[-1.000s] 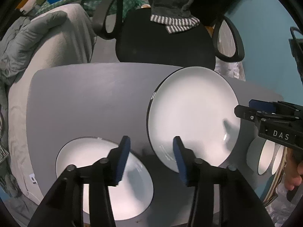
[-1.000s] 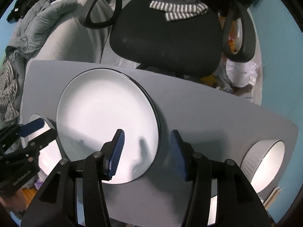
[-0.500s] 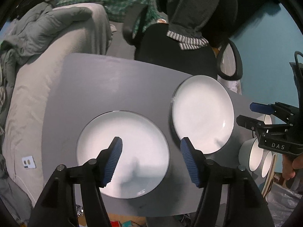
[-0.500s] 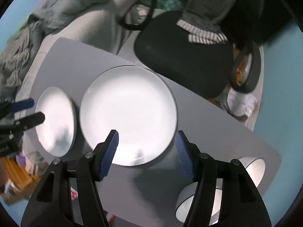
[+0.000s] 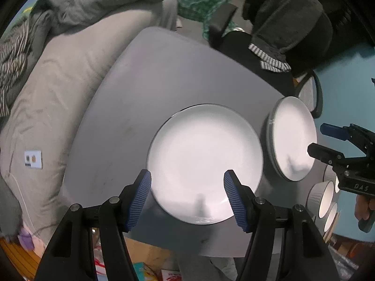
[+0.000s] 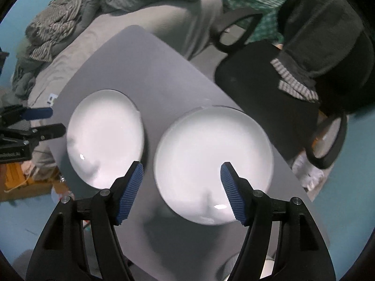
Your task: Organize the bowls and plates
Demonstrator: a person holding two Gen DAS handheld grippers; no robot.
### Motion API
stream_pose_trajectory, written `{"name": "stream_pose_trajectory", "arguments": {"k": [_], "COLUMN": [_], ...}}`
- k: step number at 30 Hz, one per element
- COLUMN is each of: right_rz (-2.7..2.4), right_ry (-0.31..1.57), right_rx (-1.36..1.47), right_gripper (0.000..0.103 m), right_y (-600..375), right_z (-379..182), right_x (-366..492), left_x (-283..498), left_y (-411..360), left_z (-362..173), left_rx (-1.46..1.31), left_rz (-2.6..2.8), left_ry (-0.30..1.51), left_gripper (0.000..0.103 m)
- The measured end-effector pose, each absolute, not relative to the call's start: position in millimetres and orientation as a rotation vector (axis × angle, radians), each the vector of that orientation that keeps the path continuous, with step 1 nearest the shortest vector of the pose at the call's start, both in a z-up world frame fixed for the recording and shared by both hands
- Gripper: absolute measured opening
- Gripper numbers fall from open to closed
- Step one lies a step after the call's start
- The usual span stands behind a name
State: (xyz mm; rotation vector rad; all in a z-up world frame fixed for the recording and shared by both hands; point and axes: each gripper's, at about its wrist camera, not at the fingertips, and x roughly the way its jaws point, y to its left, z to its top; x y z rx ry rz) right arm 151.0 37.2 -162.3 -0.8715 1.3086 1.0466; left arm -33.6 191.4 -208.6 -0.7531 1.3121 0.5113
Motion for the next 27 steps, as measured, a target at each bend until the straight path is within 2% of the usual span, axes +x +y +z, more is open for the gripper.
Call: {"name": "stream_pose_trajectory", "arguments": {"k": [16,27], "right_rz": [1.209,1.203], "right_ry": [1.368,1.468], "right_rx": [-0.936,-0.944], "right_gripper": [0.069,0.068], "right_y": [129,140], "right_z": [-210,-253], "right_x": [116,109], "left_x": [-88,-97], "left_y": [222,228], "left_z": [-267,-289], "left_rx": [-1.027,-1.14], "left_rz": [0.627,0.639], "left_ry": [1.285,1.26], "left_gripper": [0.066,0.066]}}
